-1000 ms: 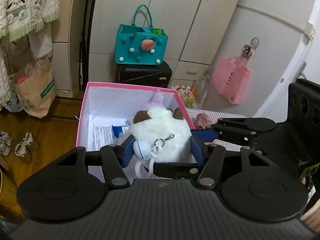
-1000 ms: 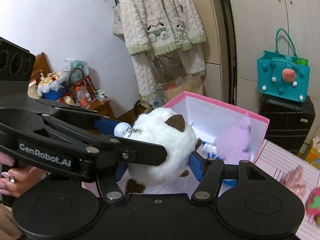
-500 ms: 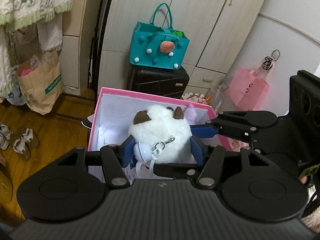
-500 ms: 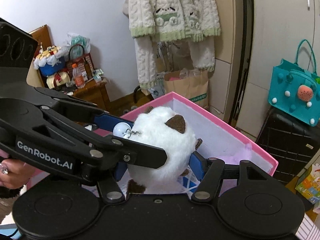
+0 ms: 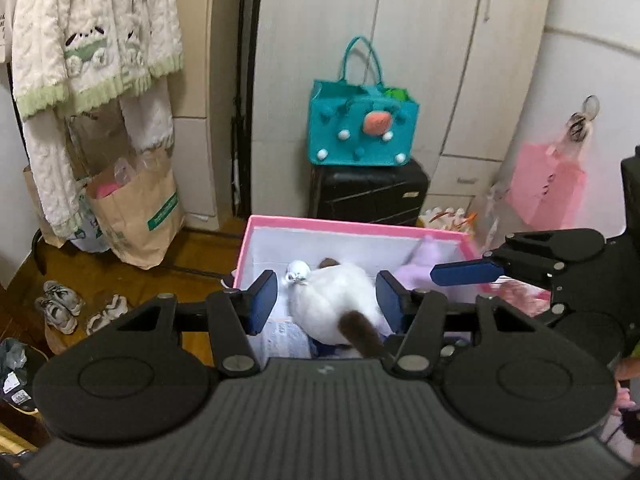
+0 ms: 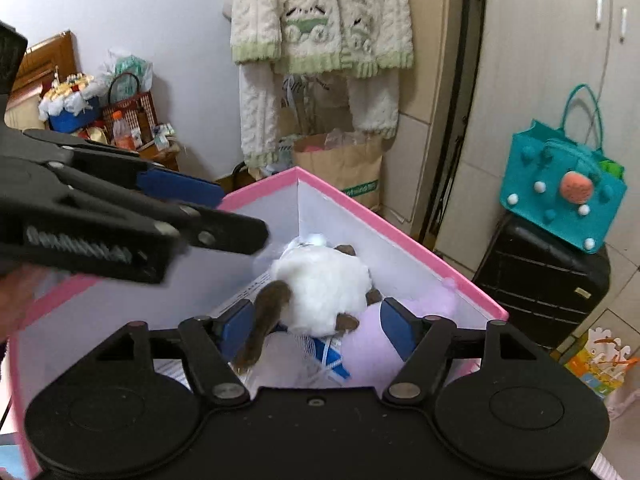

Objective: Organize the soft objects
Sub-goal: 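Move both grippers back toward the orange and green sponges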

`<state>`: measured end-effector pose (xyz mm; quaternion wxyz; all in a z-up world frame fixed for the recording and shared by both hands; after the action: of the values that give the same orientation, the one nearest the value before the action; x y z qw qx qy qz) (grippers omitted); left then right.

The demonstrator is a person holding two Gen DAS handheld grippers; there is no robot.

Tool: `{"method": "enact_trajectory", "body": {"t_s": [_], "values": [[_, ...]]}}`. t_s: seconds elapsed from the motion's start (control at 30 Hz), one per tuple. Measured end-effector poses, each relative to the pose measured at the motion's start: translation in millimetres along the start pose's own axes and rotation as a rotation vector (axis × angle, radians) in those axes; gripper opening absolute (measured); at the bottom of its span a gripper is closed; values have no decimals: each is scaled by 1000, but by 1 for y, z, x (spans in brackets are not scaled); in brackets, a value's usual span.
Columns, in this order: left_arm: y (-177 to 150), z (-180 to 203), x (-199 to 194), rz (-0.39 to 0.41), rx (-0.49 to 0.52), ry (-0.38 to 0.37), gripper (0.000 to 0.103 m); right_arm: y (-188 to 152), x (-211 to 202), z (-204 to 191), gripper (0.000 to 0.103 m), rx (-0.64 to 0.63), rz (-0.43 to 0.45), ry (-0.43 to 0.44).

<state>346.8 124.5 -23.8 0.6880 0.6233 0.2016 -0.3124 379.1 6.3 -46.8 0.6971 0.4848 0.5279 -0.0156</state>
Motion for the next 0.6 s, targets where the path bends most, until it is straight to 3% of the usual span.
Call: {"method": "enact_trajectory", "body": {"t_s": [0.13, 0.27, 0.6], "values": [[-4, 20, -35, 11, 47, -35, 54, -11, -38, -5, 75, 18, 40, 14], [-14, 46, -66, -29, 86, -126, 57, -25, -77, -15, 75, 47, 53, 24], [-58, 102, -127, -97, 211, -211, 67, -80, -169, -33, 75, 142, 43, -8]]}}
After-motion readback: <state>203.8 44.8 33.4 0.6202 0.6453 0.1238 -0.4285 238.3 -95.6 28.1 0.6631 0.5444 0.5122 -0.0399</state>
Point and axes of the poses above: each gripper's, at about its wrist camera, not at the fingertips, and x roughly the way its jaws point, z to its right, y to its top, the point moved 6 cm from there along x, roughly the way its jaws point, and after that the axes turned 7 degrees about -z, right-handed, at the moved point
